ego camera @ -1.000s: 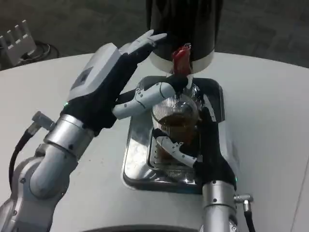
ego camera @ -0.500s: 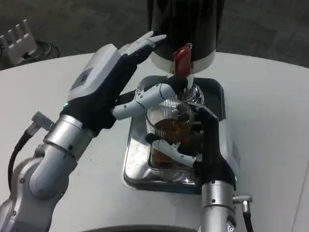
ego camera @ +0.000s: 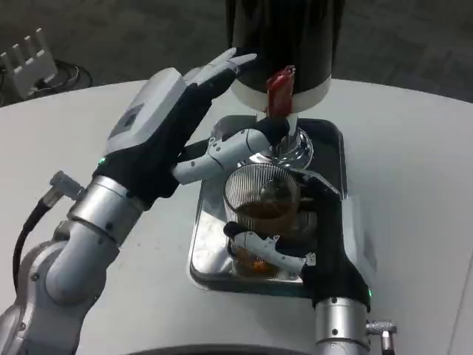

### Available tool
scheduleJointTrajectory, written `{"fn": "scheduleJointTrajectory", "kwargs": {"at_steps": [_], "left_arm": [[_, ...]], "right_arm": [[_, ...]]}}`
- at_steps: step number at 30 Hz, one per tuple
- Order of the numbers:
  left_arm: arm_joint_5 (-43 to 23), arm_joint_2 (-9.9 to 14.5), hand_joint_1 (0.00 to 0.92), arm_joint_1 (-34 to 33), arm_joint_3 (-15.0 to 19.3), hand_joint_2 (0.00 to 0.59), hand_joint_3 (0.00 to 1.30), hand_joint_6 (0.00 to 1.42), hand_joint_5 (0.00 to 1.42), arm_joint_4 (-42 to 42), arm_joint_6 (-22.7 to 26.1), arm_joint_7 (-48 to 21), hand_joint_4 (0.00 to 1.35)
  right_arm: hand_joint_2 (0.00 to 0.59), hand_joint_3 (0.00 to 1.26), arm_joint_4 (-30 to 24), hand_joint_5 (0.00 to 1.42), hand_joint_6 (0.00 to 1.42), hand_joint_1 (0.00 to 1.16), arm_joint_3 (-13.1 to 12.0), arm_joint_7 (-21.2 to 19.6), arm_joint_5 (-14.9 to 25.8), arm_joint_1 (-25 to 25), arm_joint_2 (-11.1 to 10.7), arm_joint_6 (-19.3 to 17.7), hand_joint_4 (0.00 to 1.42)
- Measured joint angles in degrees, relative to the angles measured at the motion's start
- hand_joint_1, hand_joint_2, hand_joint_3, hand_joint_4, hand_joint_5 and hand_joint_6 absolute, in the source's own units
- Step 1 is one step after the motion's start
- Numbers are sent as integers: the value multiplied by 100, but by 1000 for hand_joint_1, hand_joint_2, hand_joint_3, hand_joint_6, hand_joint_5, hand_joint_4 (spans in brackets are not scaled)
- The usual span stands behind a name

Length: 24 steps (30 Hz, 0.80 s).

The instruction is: Grasp the cup under the faucet to collect the drink, then remove the cup.

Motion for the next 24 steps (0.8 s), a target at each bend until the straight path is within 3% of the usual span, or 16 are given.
{"fn": "scheduleJointTrajectory", "kwargs": {"at_steps": [19,24], "left_arm": [[465,49,0,316,-201,105,163,25,81,-1009,0,-2,0],[465,92,0,836,13,105,146,24,72,-1597,-46,9,0]], "right_arm": [[87,743,-1455,1003,1212,991,356,465,-326,1159,-266,3,784],[86,743,-1864,1003,1217,982,426,577,-444,1472,-327,11,794]]}}
